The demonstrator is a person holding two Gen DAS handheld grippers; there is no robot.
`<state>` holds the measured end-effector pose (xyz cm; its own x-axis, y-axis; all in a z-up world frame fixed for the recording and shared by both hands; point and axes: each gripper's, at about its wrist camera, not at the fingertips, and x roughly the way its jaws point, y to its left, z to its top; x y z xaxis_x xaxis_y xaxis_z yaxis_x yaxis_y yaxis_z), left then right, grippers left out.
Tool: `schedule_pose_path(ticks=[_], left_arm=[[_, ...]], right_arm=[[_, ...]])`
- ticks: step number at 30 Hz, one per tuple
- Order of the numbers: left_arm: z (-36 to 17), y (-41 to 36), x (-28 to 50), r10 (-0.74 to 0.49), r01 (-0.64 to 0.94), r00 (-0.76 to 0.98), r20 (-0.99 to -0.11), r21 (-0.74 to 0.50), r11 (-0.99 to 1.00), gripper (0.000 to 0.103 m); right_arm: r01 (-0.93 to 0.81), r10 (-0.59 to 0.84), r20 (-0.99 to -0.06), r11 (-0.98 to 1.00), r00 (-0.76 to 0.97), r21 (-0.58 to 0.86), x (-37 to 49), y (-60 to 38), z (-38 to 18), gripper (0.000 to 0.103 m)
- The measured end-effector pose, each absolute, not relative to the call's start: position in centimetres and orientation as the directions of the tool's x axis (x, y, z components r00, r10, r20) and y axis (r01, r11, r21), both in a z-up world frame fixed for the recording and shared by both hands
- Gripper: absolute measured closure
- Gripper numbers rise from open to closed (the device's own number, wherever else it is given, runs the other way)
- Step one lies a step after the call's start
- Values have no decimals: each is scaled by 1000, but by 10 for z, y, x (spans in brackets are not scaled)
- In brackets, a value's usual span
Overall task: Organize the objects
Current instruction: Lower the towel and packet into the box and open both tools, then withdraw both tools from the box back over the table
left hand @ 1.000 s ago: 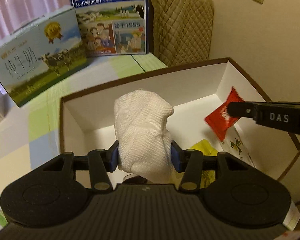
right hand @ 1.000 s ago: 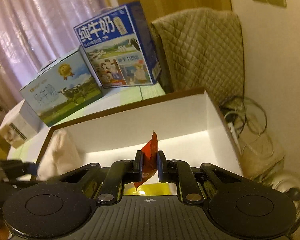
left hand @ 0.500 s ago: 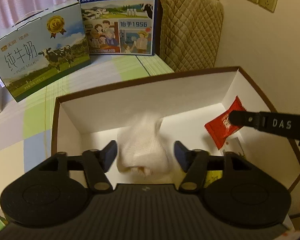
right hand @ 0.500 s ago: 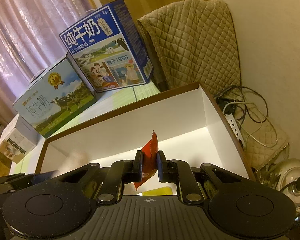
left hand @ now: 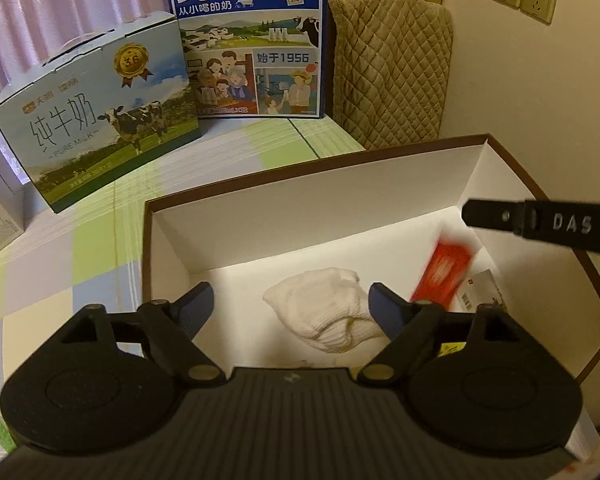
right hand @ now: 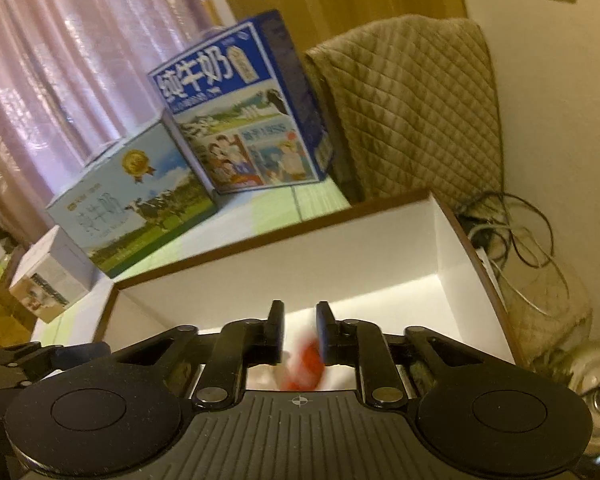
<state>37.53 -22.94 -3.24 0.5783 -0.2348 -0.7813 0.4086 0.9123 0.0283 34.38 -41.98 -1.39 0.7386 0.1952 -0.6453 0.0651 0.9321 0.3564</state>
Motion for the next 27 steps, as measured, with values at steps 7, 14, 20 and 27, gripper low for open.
schedule_pose_path(ticks=[7,14,20,27], left_arm=[[-22,-211,361,-229,410,610,-758,54,911,12],[-4,-194,336,-271,445,618,-738,44,895,9],[14,-182,306,-298,461,634,-714,39,887,8],[33,-158,265,-322,470,635,-702,20,883,8]], right_arm=[[6,197,-622,951,758,309,325,-421,-2,45],[-84,231,-633,964,739,254,285,-422,-3,36],[-130,248,-623,965,742,229,252,-424,7,35],[-183,262,-600,964,755,191,211,-419,33,33]])
